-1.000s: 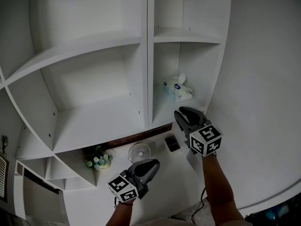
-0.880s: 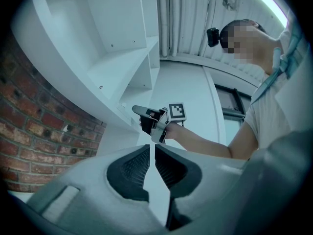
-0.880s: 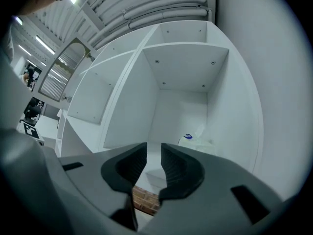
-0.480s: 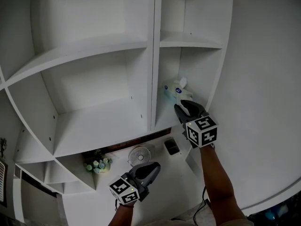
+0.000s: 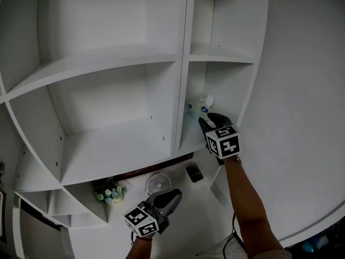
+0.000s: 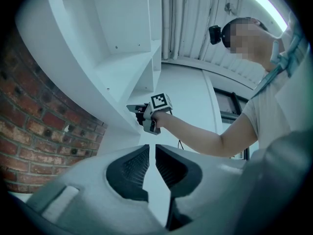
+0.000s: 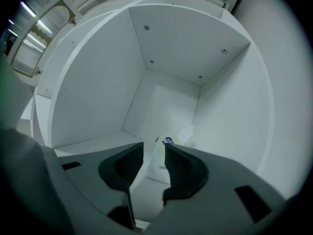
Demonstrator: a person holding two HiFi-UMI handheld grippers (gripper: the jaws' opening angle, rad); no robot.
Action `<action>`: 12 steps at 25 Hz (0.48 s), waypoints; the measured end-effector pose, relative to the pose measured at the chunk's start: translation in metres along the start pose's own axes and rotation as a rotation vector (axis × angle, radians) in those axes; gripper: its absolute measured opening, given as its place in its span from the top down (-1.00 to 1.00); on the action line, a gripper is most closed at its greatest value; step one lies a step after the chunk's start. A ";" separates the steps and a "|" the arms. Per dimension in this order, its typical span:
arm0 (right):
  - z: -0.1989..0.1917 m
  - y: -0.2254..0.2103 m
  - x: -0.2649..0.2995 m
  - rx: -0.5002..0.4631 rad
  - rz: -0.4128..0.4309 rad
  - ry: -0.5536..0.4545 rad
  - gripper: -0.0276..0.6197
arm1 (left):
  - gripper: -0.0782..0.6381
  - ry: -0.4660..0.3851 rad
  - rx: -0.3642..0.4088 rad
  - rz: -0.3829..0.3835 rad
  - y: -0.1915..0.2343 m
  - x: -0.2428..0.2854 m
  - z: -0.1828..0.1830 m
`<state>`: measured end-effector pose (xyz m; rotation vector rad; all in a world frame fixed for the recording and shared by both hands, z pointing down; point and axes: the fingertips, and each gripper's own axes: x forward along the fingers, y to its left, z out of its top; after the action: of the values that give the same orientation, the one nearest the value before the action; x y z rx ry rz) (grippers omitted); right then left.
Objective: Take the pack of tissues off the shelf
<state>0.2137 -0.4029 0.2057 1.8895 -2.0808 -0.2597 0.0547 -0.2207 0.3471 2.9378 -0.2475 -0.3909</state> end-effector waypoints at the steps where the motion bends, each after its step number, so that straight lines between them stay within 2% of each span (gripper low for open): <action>1: -0.001 -0.002 0.003 -0.006 -0.006 0.014 0.46 | 0.72 -0.001 0.000 -0.002 0.001 -0.001 0.000; 12: -0.008 -0.002 0.020 -0.054 -0.054 0.080 0.45 | 0.69 0.003 -0.023 -0.008 0.007 -0.005 -0.002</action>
<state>0.2173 -0.4229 0.2149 1.8953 -1.9539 -0.2461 0.0491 -0.2266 0.3515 2.9178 -0.2297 -0.3879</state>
